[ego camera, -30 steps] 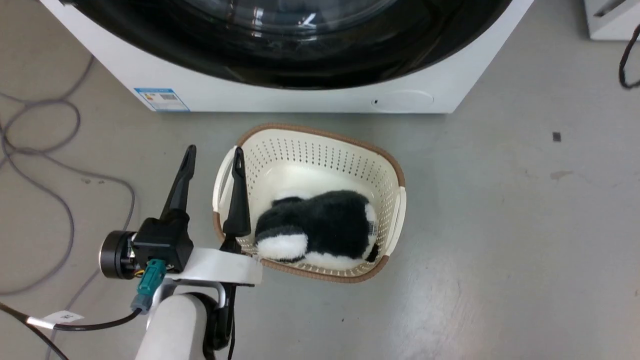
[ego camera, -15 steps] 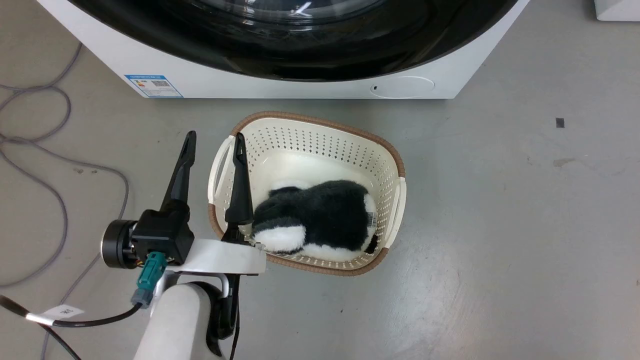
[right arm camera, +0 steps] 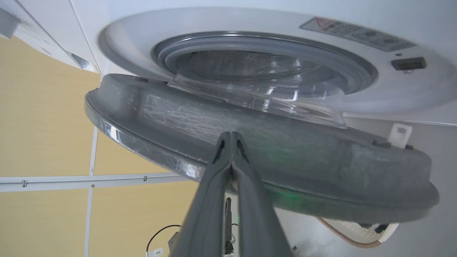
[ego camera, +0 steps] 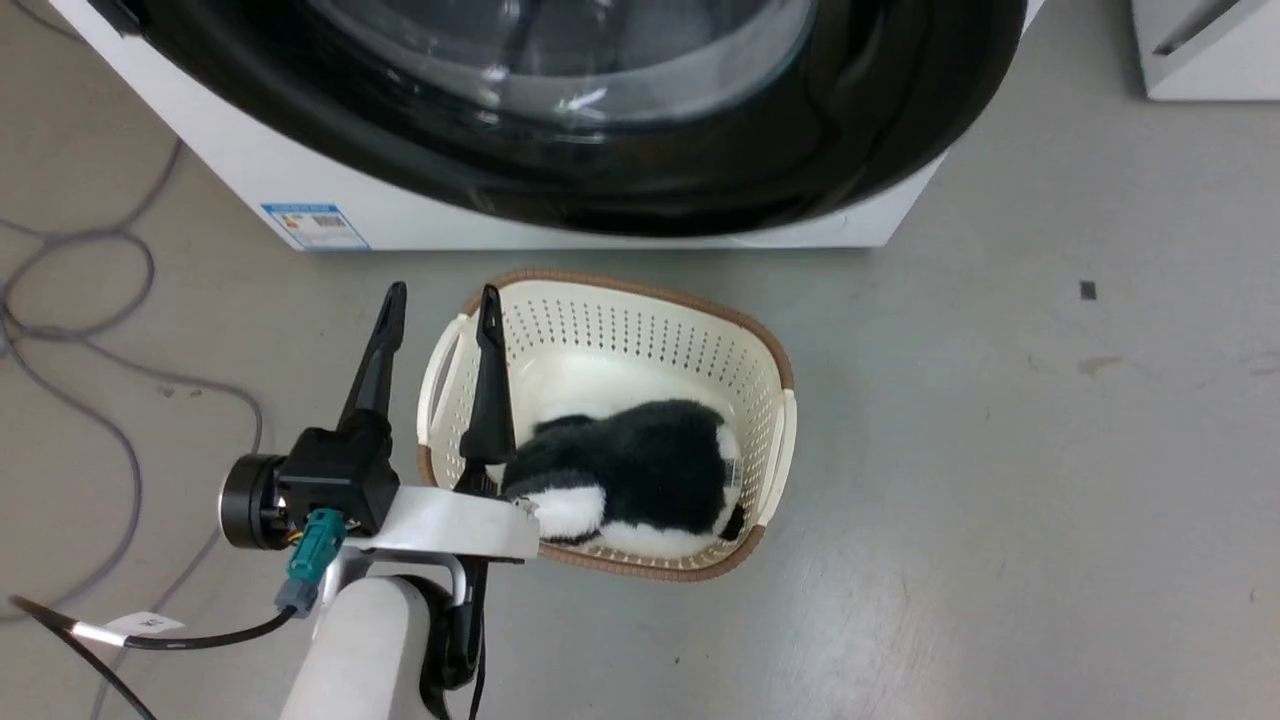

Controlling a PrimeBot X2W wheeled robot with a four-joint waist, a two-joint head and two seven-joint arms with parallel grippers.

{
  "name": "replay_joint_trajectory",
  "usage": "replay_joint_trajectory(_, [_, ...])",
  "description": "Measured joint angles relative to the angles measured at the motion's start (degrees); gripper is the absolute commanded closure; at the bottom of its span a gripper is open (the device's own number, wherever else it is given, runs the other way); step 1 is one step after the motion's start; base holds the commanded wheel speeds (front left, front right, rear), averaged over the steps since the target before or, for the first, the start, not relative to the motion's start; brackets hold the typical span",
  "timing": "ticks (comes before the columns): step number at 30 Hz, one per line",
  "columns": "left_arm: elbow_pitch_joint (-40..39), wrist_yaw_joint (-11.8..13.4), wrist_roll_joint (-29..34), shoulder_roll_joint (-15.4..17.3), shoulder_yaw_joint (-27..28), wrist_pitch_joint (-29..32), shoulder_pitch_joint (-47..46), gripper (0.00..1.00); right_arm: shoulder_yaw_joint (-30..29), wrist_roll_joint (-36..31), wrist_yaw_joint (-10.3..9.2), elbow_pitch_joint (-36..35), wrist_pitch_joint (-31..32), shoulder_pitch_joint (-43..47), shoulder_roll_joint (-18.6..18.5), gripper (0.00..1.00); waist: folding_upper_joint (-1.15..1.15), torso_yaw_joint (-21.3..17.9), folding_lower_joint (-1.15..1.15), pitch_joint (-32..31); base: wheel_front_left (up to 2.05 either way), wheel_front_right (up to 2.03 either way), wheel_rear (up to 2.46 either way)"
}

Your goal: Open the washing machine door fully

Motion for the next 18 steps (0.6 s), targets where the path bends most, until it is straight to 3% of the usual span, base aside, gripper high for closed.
replay_joint_trajectory(10, [2.61,-0.14,-0.51,0.0,0.33,0.0,3.63,0.0,0.73,1.25,0.0,-0.47,6.26,6.47,1.47,1.0,0.0,-0.37,0.0,-5.25,0.0,0.0,0.0])
replay_joint_trajectory(18, [4.65,-0.76,-0.49,0.0,1.33,0.0,8.22,0.0,0.53,2.15,0.0,-7.57,9.29,14.89,0.83,1.0,0.0,-0.2,-0.01,-11.01,0.0,0.0,0.0])
